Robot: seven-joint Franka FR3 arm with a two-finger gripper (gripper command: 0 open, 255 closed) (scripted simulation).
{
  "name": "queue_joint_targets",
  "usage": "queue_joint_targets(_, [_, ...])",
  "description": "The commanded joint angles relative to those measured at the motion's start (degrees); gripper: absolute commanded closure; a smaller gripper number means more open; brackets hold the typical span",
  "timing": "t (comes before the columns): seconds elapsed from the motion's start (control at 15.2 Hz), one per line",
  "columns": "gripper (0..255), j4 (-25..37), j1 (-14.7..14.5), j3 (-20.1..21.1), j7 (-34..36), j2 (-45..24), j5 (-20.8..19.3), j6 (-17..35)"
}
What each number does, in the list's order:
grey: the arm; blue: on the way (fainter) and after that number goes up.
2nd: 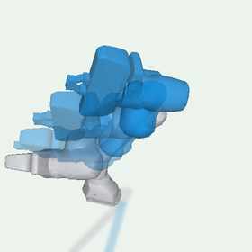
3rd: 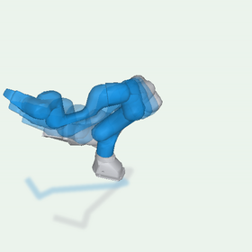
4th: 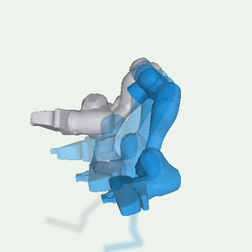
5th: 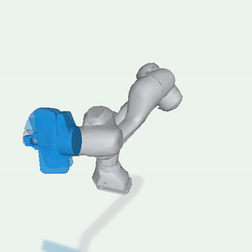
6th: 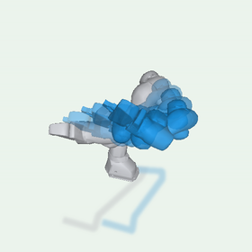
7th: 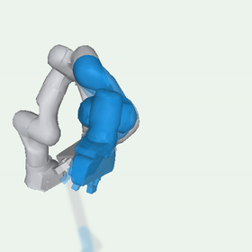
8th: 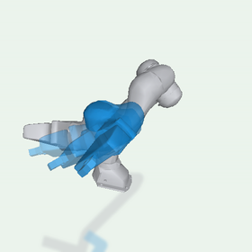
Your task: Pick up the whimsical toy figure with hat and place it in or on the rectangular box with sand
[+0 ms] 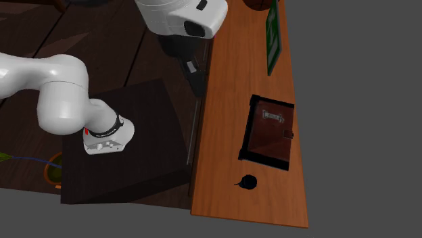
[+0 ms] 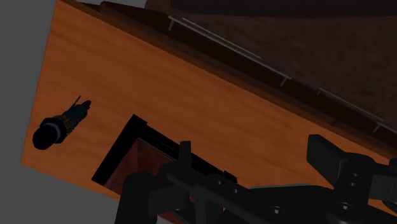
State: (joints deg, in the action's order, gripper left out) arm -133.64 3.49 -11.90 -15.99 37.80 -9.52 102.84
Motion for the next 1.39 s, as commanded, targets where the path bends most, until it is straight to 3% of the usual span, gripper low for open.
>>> queue_joint_targets(0.0, [0,0.3,0.6,-2.2,-1.7,-2.5,-0.9,2.6])
queue_joint_targets(0.73, [0,4.8,3.0,-14.2,-12.2,-17.9,-1.6,14.9])
queue_joint_targets(1.32, [0,13.3,4.2,-22.8,-23.6,-34.2,6.3,22.1])
